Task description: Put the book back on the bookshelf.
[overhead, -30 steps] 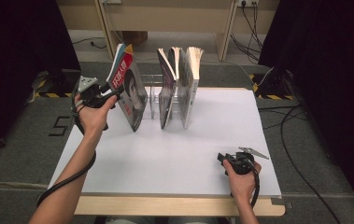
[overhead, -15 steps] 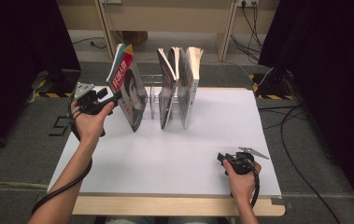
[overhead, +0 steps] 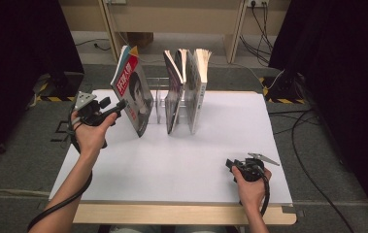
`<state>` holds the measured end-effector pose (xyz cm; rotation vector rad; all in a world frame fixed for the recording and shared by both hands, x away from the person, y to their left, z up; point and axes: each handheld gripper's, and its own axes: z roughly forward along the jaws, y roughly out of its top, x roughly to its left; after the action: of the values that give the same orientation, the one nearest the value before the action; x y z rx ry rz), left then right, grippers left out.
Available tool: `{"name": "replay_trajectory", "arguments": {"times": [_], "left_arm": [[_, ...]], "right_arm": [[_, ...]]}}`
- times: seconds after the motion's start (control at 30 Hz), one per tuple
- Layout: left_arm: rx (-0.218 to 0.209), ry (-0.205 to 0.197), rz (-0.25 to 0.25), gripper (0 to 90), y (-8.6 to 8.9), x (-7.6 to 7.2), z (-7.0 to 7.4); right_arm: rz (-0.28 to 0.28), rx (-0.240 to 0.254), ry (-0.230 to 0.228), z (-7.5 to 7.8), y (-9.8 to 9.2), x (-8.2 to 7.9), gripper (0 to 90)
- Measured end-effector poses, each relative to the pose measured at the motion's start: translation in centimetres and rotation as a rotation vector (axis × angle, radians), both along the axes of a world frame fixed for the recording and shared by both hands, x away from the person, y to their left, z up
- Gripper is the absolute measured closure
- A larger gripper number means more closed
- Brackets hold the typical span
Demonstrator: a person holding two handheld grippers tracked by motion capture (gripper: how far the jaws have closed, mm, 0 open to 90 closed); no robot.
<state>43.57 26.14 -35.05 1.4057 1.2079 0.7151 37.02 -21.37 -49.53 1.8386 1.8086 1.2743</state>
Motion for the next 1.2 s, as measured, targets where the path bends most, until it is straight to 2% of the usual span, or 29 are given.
{"name": "replay_trajectory", "arguments": {"times": [0.43,0.77,1.1,1.2], "left_arm": [[-0.010,0.016,-0.010,36.5,0.3,-1.2,-1.0],[-0.003,0.024,-0.017,35.1,0.5,-2.5,-1.9],[-0.005,0.025,-0.011,34.6,1.1,-3.4,-2.6],[-0.006,0.031,-0.005,34.6,1.5,-3.9,-3.3]], "right_arm": [[0.000,-0.008,-0.005,0.0,-0.1,0.0,60.2],[0.000,-0.003,-0.003,0.0,0.0,0.0,60.1],[0.000,-0.004,-0.005,0.1,0.0,0.0,60.1],[-0.001,-0.003,-0.004,0.1,0.1,-0.1,60.1]]}}
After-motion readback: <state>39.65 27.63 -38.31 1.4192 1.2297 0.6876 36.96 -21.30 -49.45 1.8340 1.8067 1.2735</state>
